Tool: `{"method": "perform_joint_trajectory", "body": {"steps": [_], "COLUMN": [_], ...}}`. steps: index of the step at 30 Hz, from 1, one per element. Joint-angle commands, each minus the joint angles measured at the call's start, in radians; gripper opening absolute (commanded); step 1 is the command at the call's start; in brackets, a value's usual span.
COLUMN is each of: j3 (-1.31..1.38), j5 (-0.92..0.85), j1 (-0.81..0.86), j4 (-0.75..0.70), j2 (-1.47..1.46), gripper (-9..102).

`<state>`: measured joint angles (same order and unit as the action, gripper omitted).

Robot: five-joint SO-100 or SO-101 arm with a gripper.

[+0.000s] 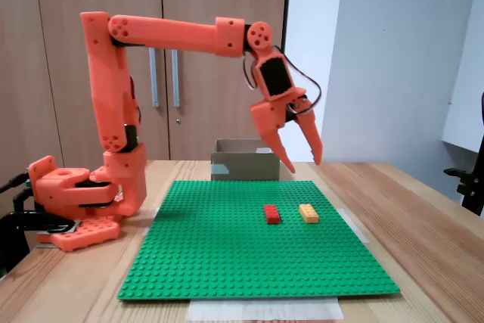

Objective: Pick the yellow lego block and put it in the box.

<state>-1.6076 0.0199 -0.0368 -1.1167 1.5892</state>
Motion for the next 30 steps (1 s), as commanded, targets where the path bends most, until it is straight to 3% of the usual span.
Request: {"method": "perform_joint_trajectory", "body": {"steps": [1,30], "j3": [0.120,0.273], "j5": [-0.003,-0.006], "j1": [0.003,-0.012], "j4": [-0.023,-0.067], "j2": [-0.063,-0.356], "gripper": [19,15]}}
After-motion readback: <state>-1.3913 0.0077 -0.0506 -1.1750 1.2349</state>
